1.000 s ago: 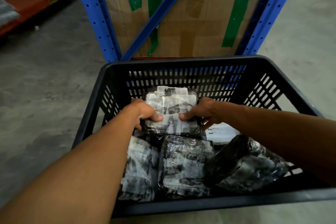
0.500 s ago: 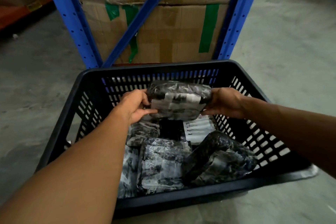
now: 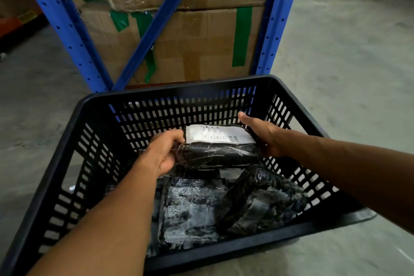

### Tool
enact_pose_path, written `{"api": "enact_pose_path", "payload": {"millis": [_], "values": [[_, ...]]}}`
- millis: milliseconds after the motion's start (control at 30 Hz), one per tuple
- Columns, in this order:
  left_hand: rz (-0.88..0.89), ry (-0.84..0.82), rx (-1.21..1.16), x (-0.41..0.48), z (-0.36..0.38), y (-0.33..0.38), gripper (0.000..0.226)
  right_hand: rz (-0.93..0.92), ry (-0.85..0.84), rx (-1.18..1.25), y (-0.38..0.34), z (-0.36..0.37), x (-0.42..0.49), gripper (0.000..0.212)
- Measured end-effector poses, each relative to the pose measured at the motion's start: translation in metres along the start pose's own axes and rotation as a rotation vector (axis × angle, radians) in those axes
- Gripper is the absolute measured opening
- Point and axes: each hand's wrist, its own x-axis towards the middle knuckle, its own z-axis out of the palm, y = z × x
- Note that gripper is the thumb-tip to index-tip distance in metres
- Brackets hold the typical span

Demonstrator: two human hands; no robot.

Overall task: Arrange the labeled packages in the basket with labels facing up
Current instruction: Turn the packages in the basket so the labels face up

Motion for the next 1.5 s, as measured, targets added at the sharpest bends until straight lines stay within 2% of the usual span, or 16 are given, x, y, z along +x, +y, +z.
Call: {"api": "enact_pose_path", "payload": {"millis": [100,133,167,300,467,567,700,833,867,933,1000,1033,1100,1167,1333,1500], "values": [[0.003,-0.012,0.006,0.002,0.000,-0.001,0.085,-0.027,0.033,-0.052,-0.001,0.002,-0.001,0.066],[0.009,-0.004,0.017,0.003,-0.002,-0.002,0.088,-0.051,0.052,-0.050,-0.002,0.002,-0.001,0.065],[0.011,-0.006,0.018,0.002,-0.003,-0.002,0.081,-0.082,0.065,-0.061,-0.004,0.002,0.000,0.064],[-0.021,-0.080,0.082,-0.002,-0.002,0.008,0.014,-0.220,0.063,-0.184,-0.017,0.002,0.002,0.067],[-0.072,-0.213,0.768,-0.002,0.006,0.046,0.084,-0.405,-0.098,-0.399,-0.045,0.005,-0.007,0.048],[-0.076,-0.277,1.024,-0.006,0.023,0.059,0.101,-0.456,-0.150,-0.437,-0.056,0.013,-0.013,0.052],[-0.048,-0.308,0.702,-0.001,0.018,0.037,0.074,-0.586,-0.014,-0.574,-0.059,0.029,-0.018,0.072],[-0.011,-0.300,0.315,0.003,-0.003,0.012,0.047,-0.816,0.487,-0.577,-0.042,0.038,-0.023,0.092],[-0.019,-0.297,0.248,0.004,-0.007,0.009,0.044,-0.807,0.455,-0.499,-0.037,0.035,-0.024,0.091],[-0.039,-0.283,0.159,0.004,-0.014,0.005,0.041,-0.650,0.134,-0.394,-0.028,0.029,-0.029,0.082],[-0.068,-0.270,0.141,0.003,-0.017,0.002,0.043,-0.502,-0.155,-0.407,-0.016,0.030,-0.032,0.061],[-0.087,-0.265,0.144,0.003,-0.017,0.001,0.046,-0.485,-0.197,-0.419,-0.012,0.031,-0.029,0.049],[-0.107,-0.242,0.182,0.003,-0.011,0.000,0.055,-0.450,-0.176,-0.382,-0.011,0.032,-0.024,0.047],[-0.118,-0.211,0.282,0.006,-0.001,0.003,0.067,-0.364,-0.109,-0.347,-0.010,0.027,-0.018,0.062],[-0.071,-0.086,0.810,0.008,0.033,-0.001,0.081,-0.259,-0.021,-0.369,0.001,0.003,-0.003,0.066],[0.033,-0.014,0.744,0.020,0.063,-0.029,0.091,-0.287,0.079,-0.367,0.007,-0.011,0.000,0.072]]}}
